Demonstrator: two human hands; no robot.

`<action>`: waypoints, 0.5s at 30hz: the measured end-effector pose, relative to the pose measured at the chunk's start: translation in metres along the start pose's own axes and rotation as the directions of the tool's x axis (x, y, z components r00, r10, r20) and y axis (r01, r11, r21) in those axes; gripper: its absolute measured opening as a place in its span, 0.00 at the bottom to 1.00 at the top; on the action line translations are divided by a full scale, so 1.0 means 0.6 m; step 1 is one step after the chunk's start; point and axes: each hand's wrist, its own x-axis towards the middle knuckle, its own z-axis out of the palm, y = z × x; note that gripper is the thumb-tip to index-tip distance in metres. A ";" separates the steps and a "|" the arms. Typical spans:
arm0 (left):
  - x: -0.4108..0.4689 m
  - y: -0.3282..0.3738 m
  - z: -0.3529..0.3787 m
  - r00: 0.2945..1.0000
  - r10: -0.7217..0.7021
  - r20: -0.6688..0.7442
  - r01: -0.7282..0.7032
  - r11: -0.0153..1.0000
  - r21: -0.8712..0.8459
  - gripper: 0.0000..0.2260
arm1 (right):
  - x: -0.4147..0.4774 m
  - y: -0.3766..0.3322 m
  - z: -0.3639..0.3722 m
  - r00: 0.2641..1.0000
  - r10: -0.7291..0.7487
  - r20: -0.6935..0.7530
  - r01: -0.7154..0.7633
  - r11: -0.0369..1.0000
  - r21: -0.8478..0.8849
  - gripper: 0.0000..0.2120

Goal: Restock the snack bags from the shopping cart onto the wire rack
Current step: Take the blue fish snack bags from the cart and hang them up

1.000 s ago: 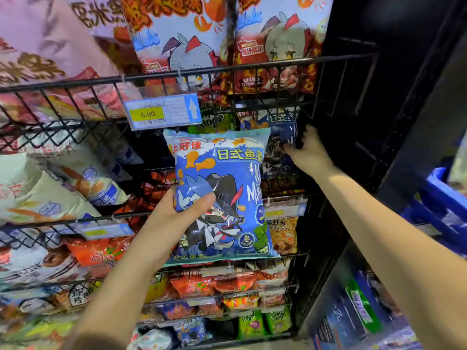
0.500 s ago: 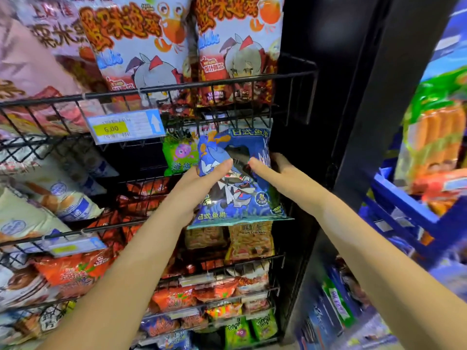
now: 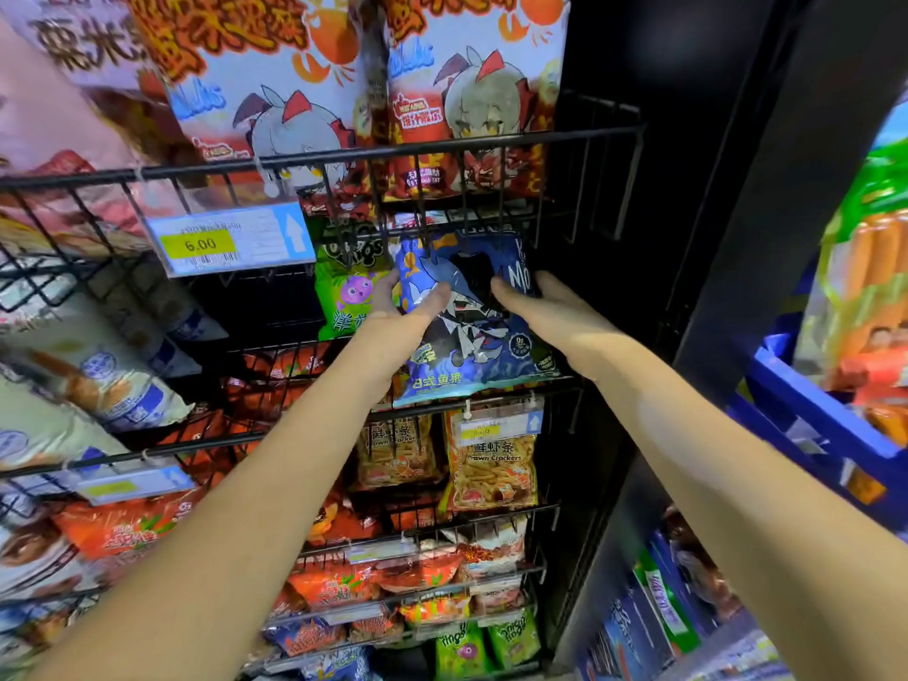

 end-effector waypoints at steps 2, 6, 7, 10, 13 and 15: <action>0.013 -0.005 -0.001 0.999 0.039 0.001 -0.039 0.996 0.082 0.42 | 0.010 -0.002 -0.001 0.999 -0.012 0.034 0.012 1.000 -0.014 0.26; 0.022 -0.014 0.005 0.992 0.120 0.035 -0.124 0.982 0.143 0.39 | 0.026 0.016 0.001 0.999 -0.042 0.021 0.044 0.997 -0.064 0.22; 0.023 -0.017 0.006 0.991 0.124 0.047 -0.130 0.980 0.153 0.38 | 0.028 0.021 0.003 0.999 -0.051 0.011 0.052 0.996 -0.078 0.22; 0.029 -0.028 0.005 0.988 0.131 0.084 -0.146 0.966 0.213 0.40 | 0.028 0.035 0.010 0.999 -0.047 -0.019 0.041 0.974 -0.222 0.27; 0.029 -0.037 0.008 0.983 0.122 0.139 -0.159 0.941 0.299 0.43 | 0.023 0.041 0.008 0.998 -0.049 -0.045 0.029 0.932 -0.362 0.32; 0.027 -0.041 0.014 0.981 0.122 0.149 -0.169 0.919 0.355 0.44 | 0.019 0.041 0.002 0.998 -0.034 -0.045 0.012 0.909 -0.417 0.33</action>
